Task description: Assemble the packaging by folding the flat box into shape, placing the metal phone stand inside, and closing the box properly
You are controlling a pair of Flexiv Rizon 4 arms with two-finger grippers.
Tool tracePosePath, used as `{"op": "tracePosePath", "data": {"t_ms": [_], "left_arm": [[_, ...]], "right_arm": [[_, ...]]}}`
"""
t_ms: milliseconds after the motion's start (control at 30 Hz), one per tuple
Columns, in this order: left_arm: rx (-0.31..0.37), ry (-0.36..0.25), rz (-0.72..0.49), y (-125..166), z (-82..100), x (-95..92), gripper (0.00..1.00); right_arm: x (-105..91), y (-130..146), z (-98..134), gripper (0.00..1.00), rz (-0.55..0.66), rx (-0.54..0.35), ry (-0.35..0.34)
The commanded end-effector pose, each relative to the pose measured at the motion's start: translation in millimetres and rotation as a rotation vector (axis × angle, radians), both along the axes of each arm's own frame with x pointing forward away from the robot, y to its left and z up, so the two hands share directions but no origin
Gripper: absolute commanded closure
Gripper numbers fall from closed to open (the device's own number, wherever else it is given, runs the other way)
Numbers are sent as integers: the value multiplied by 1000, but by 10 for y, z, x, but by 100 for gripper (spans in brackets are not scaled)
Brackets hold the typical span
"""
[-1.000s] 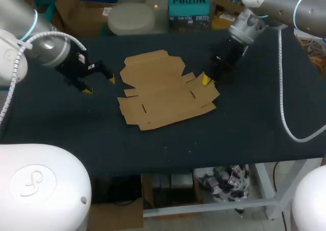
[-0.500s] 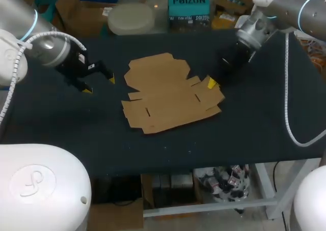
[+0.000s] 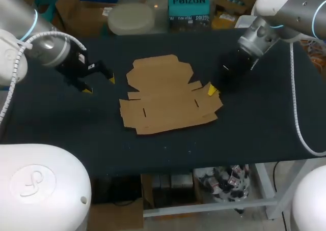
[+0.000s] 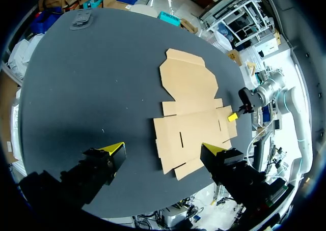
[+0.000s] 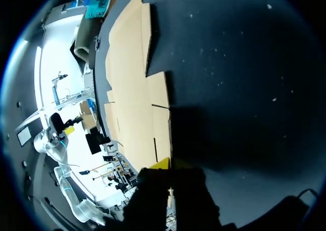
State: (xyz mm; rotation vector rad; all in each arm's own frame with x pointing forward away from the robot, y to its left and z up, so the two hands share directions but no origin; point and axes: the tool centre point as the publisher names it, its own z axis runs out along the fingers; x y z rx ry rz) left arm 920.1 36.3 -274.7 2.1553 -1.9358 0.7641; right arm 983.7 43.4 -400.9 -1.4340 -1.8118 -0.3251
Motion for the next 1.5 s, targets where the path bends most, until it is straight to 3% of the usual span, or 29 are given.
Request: {"op": "tracePosePath", "data": {"t_ms": [33, 467, 1033, 1500], "left_arm": [[9, 5, 2, -12, 14, 4, 0], [9, 5, 2, -12, 14, 4, 0], [9, 5, 2, -12, 14, 4, 0], [9, 5, 2, -12, 14, 4, 0]], "right_arm": [[-142, 8, 57, 100, -120, -11, -127], [-333, -77, 7, 100, -159, -4, -126], [-583, -119, 24, 100, -120, 32, -128], [-614, -167, -4, 100, -66, 73, -104]]}}
